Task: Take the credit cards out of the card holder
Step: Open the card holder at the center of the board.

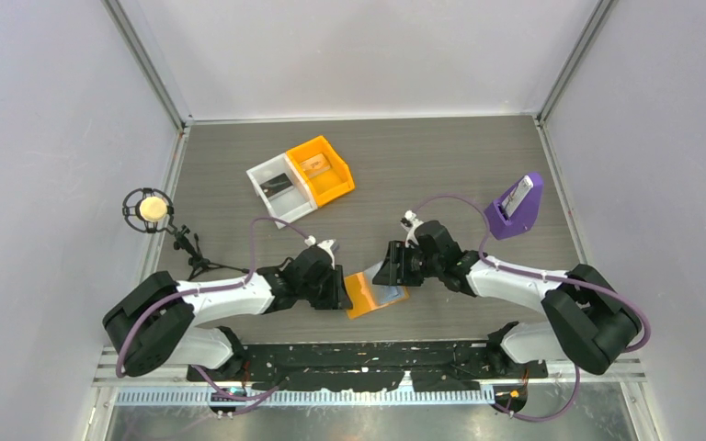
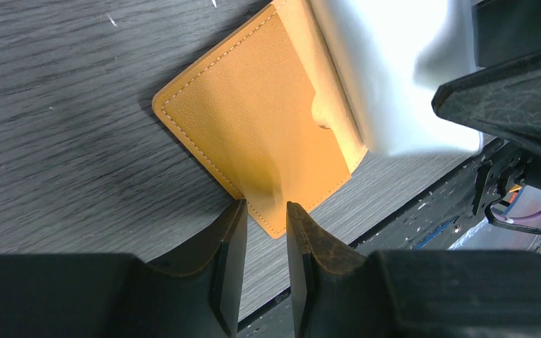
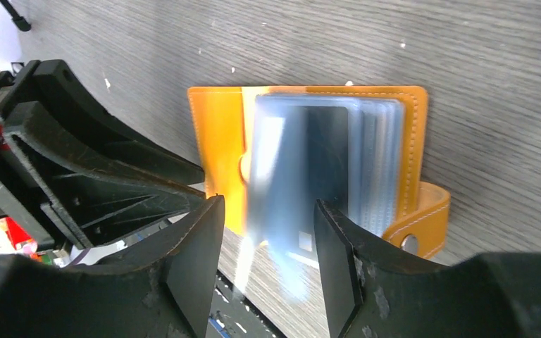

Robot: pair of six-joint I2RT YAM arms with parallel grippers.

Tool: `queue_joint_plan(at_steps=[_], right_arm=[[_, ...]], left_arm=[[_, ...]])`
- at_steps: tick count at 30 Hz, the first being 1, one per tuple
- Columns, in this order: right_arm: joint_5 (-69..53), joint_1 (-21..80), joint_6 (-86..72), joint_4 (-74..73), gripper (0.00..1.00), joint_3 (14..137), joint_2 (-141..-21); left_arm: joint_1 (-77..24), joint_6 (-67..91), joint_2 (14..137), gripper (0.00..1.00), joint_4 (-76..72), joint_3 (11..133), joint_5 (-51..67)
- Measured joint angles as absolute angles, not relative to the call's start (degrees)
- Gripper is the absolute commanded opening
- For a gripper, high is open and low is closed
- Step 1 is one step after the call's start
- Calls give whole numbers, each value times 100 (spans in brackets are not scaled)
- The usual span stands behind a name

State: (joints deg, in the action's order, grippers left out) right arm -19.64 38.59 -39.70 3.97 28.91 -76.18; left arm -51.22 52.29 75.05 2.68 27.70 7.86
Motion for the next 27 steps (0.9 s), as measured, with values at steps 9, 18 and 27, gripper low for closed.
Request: queue_joint_plan(at_steps=[9, 18, 27], right_arm=[[-2104, 3861, -4005, 425, 55, 2891, -7310], [-2213, 3966, -4145, 519, 50, 2891, -7297], [-2231, 4456, -4329, 738, 48, 2908, -7384]], left_arm=[[-5122, 5253, 7520, 30, 130, 2722, 819], [-5124, 5339, 7373, 31, 67, 2626, 843], [-5052, 5363, 6110, 35, 770, 2613, 532]])
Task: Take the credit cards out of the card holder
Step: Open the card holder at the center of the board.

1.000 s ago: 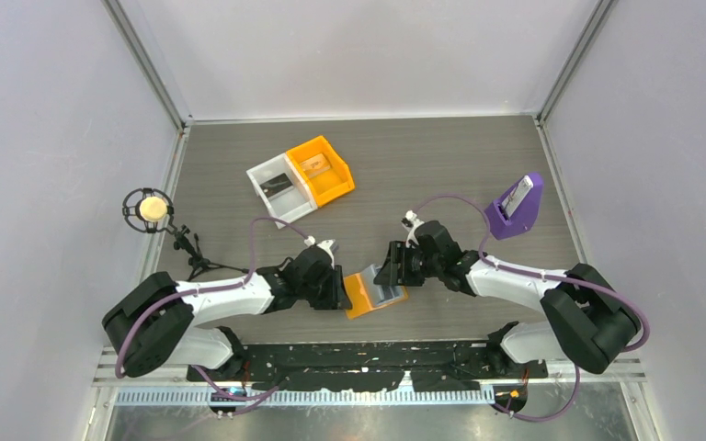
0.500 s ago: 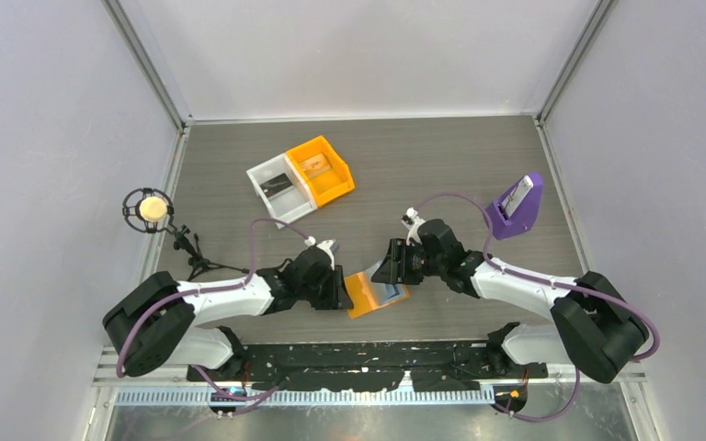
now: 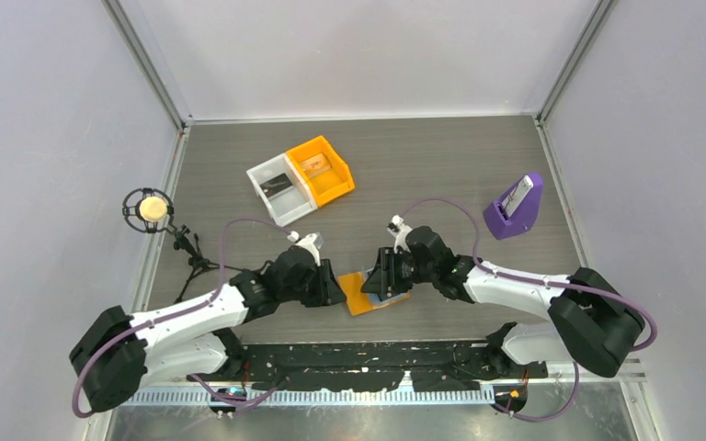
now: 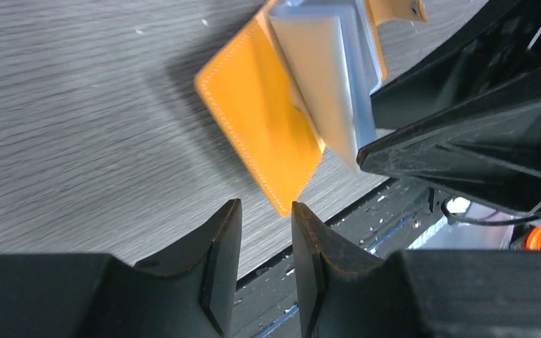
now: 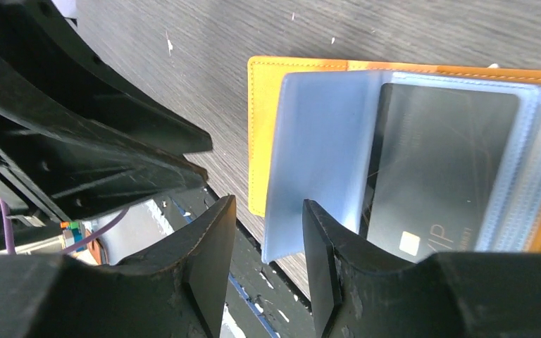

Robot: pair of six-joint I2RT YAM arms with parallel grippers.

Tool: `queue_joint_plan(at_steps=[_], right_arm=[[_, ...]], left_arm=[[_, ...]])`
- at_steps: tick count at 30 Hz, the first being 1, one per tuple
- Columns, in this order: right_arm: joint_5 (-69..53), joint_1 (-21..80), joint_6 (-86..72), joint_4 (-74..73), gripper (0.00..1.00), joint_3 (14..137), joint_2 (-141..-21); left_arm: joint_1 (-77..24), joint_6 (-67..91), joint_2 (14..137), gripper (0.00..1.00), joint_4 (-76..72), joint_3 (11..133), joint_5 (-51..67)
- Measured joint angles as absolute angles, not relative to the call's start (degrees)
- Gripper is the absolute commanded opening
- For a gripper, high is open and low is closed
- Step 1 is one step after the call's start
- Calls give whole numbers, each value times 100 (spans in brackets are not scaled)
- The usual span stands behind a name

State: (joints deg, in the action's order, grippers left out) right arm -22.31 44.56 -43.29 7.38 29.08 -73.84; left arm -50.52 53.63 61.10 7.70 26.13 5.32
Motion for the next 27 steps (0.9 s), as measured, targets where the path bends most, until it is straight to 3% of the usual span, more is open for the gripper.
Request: queue_joint_plan(at_steps=[6, 11, 23, 27], right_arm=[[-2152, 4746, -4375, 950, 47, 3037, -7804], [-2108, 4906, -4390, 1144, 51, 3146, -8366], [-2099, 4967, -4383, 1131, 52, 3199, -8359], [-1955, 4965, -4320, 972, 43, 3205, -7957]], left_arm=[[-4716, 5387, 5264, 38, 1525, 2615, 257], [-4567, 5389, 4737, 39, 1791, 2615, 150], [-4565, 5328, 5164, 37, 1719, 2727, 379], [-4563, 5253, 5430, 36, 1575, 2902, 580]])
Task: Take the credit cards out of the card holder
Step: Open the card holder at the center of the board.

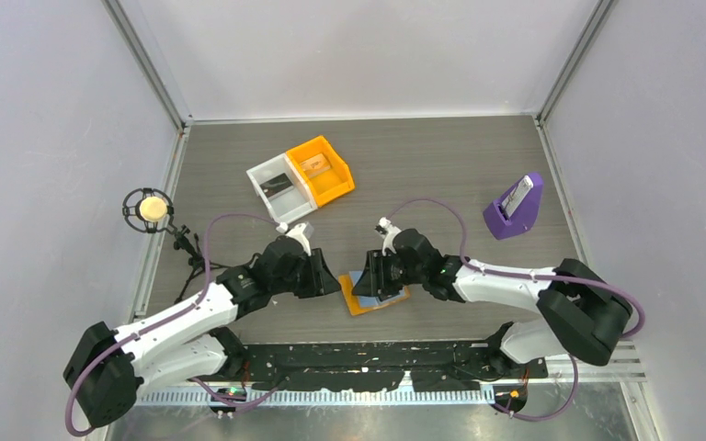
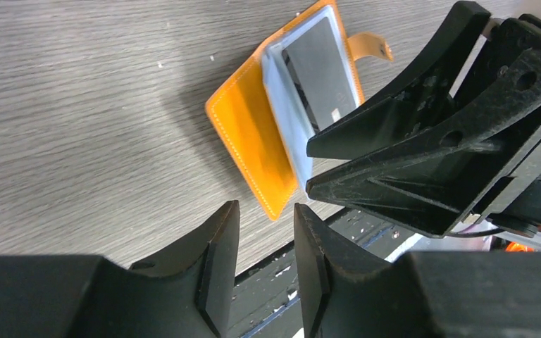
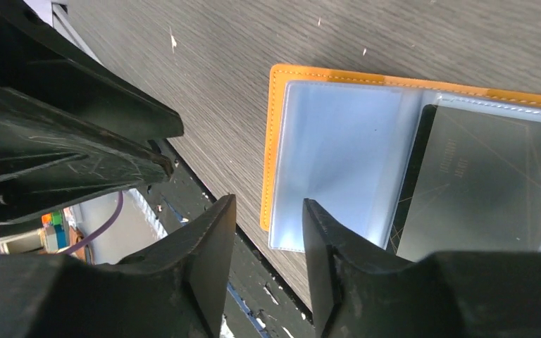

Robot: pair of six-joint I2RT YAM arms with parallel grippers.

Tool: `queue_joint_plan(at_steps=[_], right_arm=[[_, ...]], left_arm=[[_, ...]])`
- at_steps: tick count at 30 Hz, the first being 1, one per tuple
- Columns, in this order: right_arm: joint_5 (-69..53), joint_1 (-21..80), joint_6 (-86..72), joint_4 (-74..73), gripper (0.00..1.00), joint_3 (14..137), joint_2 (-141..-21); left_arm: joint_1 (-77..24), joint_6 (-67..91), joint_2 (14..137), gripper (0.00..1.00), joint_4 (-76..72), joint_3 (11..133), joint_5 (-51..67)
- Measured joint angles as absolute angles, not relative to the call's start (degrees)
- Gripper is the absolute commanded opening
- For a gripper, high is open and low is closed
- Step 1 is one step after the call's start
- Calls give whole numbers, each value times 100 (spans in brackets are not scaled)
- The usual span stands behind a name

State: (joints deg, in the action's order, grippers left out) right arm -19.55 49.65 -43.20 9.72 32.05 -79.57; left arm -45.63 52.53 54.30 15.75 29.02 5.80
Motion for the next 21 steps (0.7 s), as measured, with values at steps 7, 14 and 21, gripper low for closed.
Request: queue_joint_plan(at_steps=[7, 14, 21], right_arm=[[-1737, 4853, -4191, 770, 33, 3205, -7634], [-1750, 4825, -4239, 1011, 28, 3188, -7889], [-1761, 4827, -4270, 1253, 27, 3188, -8510]], left_arm=[[-4563, 5225, 5572, 35, 1299, 2956, 805], [-4563, 5231, 5605, 35, 1238, 2961, 854], [-4563, 5238, 5723, 34, 1146, 2976, 904]])
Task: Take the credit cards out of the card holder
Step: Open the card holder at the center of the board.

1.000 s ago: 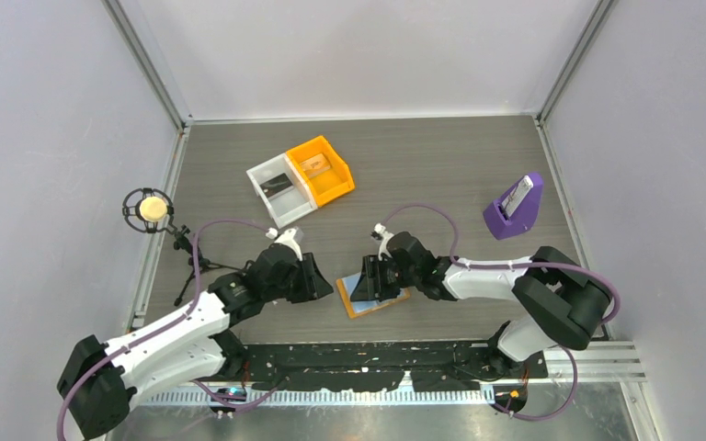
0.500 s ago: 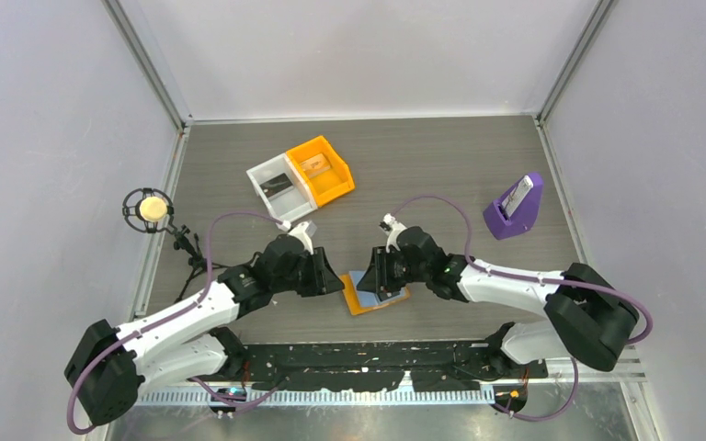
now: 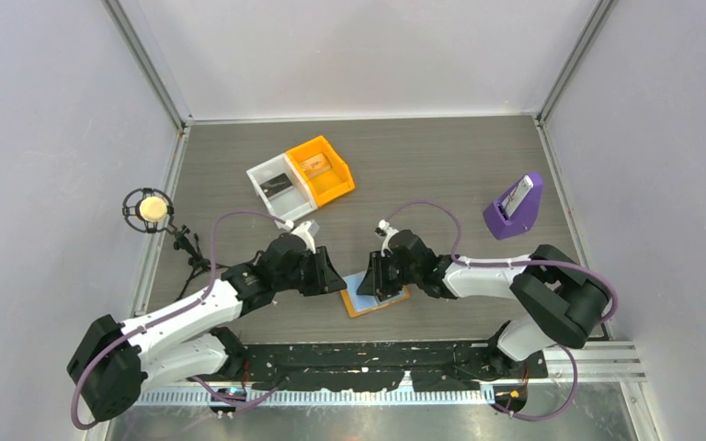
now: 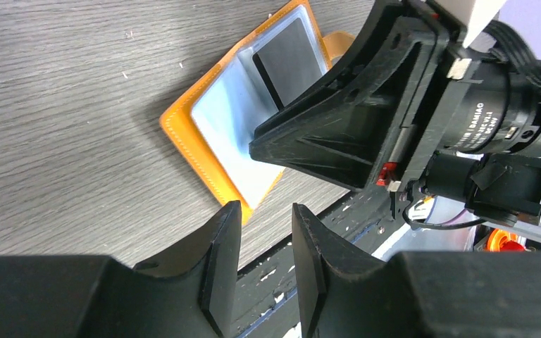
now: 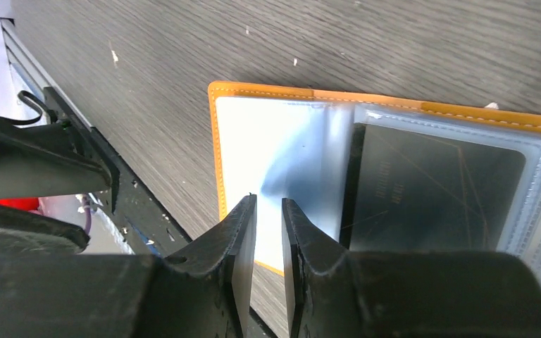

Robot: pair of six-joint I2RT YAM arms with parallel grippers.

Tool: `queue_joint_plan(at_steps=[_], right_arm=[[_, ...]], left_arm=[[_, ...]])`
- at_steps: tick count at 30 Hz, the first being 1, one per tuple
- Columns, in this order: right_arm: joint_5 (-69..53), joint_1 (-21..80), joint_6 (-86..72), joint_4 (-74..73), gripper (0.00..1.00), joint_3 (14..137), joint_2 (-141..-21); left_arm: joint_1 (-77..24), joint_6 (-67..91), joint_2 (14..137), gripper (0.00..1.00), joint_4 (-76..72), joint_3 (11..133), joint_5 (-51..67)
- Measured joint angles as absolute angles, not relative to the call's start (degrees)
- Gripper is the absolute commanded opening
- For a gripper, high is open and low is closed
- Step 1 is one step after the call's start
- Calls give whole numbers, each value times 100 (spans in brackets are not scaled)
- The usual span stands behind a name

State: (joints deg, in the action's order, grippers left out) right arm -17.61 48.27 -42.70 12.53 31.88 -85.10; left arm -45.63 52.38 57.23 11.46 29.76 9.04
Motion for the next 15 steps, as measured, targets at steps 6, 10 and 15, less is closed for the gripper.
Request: queue_joint_plan(at_steps=[6, 10, 15], right_arm=[[-1747, 4853, -4278, 1286, 29, 3188, -8663], [-1708, 4862, -4235, 1146, 31, 3188, -8512], [-1612, 4783, -4040, 690, 34, 3183, -7797]], left_arm=[[-4563, 5275, 5953, 34, 930, 2976, 1009], [-4563, 5343, 6257, 34, 744, 2976, 1144], [-4563, 5408, 6700, 34, 416, 2976, 1372]])
